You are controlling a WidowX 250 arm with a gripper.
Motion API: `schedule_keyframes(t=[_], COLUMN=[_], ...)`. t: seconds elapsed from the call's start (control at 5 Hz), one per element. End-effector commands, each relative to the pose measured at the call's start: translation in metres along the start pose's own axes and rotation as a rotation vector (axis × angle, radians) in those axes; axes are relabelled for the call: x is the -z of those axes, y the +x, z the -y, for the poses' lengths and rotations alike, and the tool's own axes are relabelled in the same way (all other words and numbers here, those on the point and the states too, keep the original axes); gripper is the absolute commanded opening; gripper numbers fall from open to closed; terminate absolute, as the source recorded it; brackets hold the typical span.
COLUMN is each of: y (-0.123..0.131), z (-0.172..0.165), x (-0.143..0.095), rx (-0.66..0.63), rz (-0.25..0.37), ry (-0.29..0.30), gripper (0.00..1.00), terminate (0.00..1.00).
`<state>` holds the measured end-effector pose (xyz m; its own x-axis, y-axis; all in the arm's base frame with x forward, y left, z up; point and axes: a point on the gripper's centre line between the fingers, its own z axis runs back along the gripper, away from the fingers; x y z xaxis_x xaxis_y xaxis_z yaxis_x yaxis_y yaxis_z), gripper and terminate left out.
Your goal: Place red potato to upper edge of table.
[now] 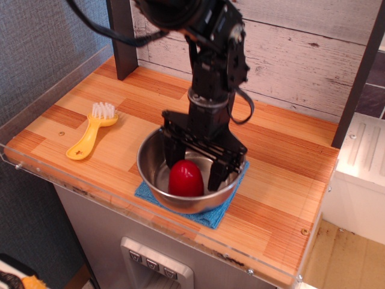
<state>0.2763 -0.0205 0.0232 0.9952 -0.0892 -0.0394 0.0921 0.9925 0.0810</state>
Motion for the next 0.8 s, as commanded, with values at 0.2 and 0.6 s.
schedule_keyframes(t=[0.2, 0.6], y=[0.005, 0.010], z=[0.005, -0.022], x=[-0.015, -0.054], rx=[-0.001, -0.063], rz=[0.052, 0.139], ry=[-0.015, -0.079], gripper=[0.00, 0.00], terminate=[0.00, 0.00])
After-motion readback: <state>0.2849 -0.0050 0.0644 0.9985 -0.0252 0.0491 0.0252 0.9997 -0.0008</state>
